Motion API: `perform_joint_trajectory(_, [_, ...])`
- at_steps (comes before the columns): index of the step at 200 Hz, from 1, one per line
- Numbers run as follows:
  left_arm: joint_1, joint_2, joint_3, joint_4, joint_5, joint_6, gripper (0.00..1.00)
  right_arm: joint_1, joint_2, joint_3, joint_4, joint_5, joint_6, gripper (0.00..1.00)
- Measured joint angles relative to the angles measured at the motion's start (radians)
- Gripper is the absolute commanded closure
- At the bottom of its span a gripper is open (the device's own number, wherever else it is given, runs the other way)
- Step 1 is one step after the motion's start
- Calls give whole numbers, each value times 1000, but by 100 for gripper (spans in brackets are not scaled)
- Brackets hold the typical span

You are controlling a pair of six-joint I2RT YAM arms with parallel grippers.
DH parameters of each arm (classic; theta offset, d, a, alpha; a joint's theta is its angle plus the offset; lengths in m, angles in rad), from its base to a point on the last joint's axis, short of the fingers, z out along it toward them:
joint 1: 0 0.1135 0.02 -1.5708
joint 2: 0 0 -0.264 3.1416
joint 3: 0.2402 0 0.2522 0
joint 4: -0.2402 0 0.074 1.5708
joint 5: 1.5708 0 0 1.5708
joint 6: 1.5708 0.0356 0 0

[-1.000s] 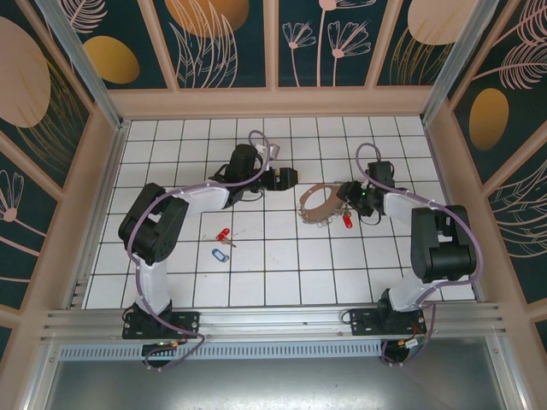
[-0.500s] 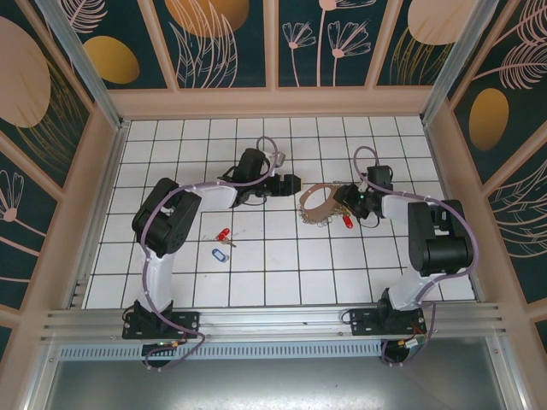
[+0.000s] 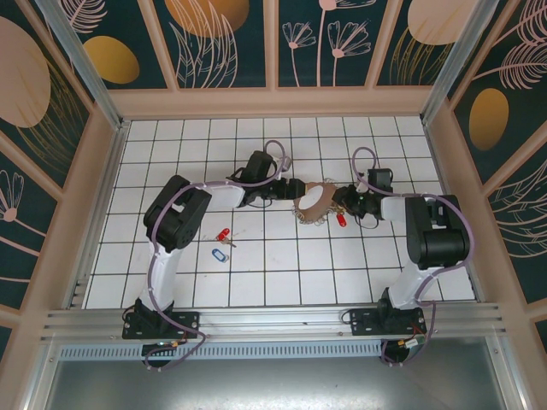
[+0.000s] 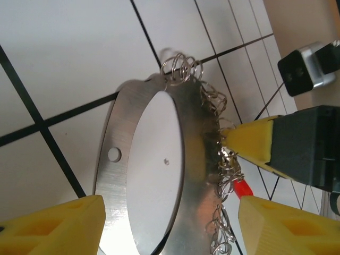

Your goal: Put the keys on the keyring

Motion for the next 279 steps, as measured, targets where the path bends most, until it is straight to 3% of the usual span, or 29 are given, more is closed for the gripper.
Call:
perform_joint_trajectory(133, [-4,19,11,-13,5,3,34,2,74,18,112,-126,-46,71])
perform_joint_trajectory(190, [-5,15,10,-21,-14,16,33,71,89,117,-13,27,-69,67])
perform_joint_trajectory(279, [-11,-88,-60,-53,-235,68,28,84,97,168,-73,117,-77,65])
